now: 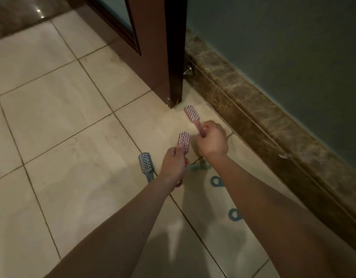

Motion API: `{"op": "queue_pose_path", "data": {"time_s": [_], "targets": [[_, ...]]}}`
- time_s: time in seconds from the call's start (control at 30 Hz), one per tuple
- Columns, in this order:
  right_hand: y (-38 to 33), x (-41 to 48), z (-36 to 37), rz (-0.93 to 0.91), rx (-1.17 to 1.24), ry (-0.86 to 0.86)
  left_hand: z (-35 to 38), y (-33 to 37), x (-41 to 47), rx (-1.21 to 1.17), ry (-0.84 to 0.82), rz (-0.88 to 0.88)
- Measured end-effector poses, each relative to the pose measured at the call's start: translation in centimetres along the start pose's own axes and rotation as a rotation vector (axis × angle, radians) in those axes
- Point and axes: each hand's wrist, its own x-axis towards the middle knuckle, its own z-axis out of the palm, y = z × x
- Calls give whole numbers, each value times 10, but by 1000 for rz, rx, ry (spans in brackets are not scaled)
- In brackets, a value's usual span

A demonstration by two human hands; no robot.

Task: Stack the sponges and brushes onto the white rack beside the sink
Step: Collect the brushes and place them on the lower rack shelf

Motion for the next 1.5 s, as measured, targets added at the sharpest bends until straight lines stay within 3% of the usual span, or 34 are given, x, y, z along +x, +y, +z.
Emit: {"op": "queue_pose_path", "data": {"time_s": [0.2, 0.5, 0.83, 1.13, 1.5], "targets": [[-3, 14, 4, -75, -350, -38, 2, -3, 2, -27, 24, -25], [-9, 11, -6, 42, -286, -201, 10, 1, 4, -66, 110, -29], [0, -63, -26, 252, 528, -215, 28, 24, -22, -76, 114, -28], [-66, -171, -174, 388, 551, -116, 3, 129, -175, -33, -1, -77], [-199, -281, -425, 622, 750, 87, -20, 364, -381, 77, -204, -33]]}}
